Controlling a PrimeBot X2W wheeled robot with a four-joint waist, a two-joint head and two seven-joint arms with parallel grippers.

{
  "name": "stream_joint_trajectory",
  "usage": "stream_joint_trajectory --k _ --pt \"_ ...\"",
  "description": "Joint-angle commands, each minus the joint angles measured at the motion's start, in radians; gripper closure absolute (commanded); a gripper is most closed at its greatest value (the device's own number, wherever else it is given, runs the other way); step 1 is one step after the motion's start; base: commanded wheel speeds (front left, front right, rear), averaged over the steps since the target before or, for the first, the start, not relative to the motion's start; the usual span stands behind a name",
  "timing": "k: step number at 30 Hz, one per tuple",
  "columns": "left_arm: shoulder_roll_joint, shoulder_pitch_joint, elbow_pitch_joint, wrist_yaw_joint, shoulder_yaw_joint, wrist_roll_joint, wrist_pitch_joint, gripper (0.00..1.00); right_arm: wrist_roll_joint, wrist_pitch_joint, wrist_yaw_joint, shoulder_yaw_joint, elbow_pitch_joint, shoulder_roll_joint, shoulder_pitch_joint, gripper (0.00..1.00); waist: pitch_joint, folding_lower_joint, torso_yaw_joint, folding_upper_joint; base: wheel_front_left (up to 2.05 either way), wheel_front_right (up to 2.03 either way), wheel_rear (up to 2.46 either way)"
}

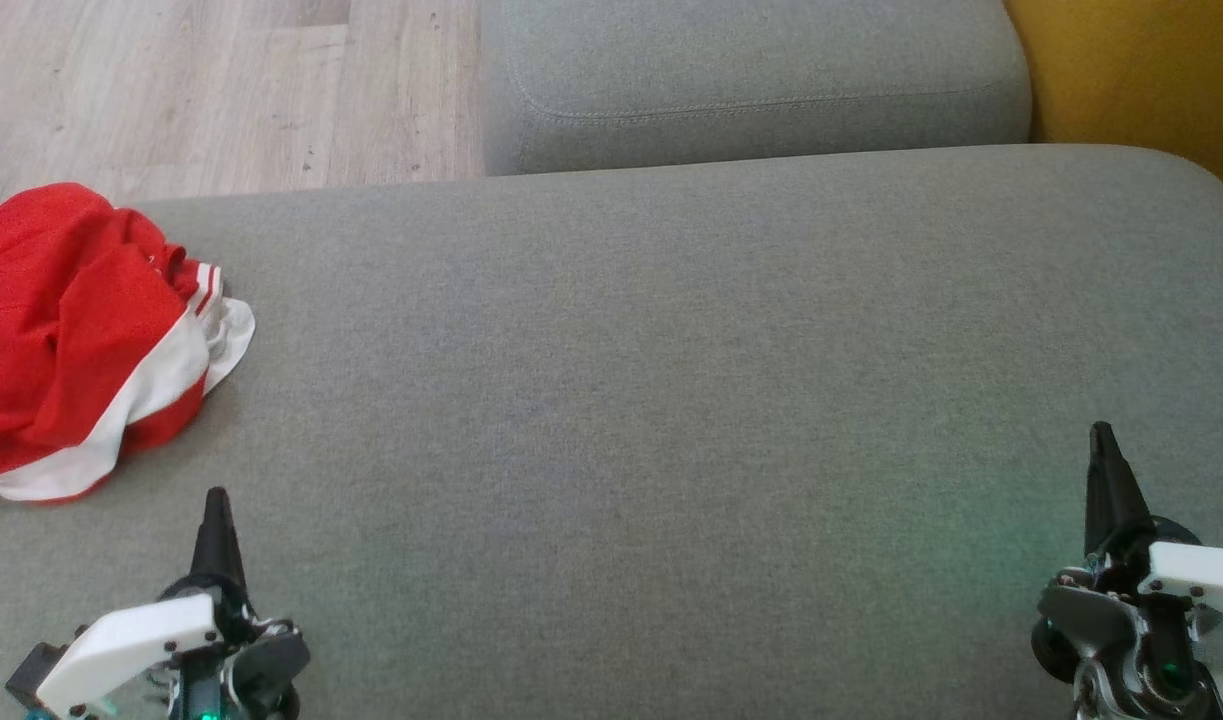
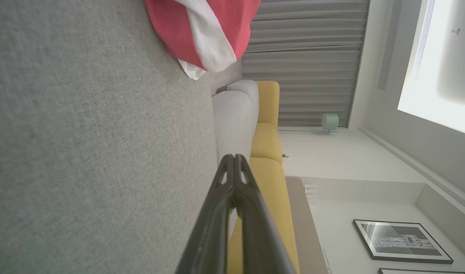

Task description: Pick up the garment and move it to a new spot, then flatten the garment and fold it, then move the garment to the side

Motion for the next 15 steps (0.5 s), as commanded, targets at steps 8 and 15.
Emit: stream_joint_trajectory --k 8,15 --pt "0.004 -0.050 -0.030 -0.006 0.038 0.003 0.004 1.00 -0.003 0.005 -0.001 0.021 -0.031 -0.005 -0.055 1.00 0.000 0.0000 0.000 0.0000 0.00 0.00 0.00" --pt "0.004 -0.050 -0.030 -0.006 0.038 0.003 0.004 1.00 -0.003 0.005 -0.001 0.021 -0.031 -0.005 -0.055 1.00 0.000 0.0000 0.000 0.0000 0.00 0.00 0.00"
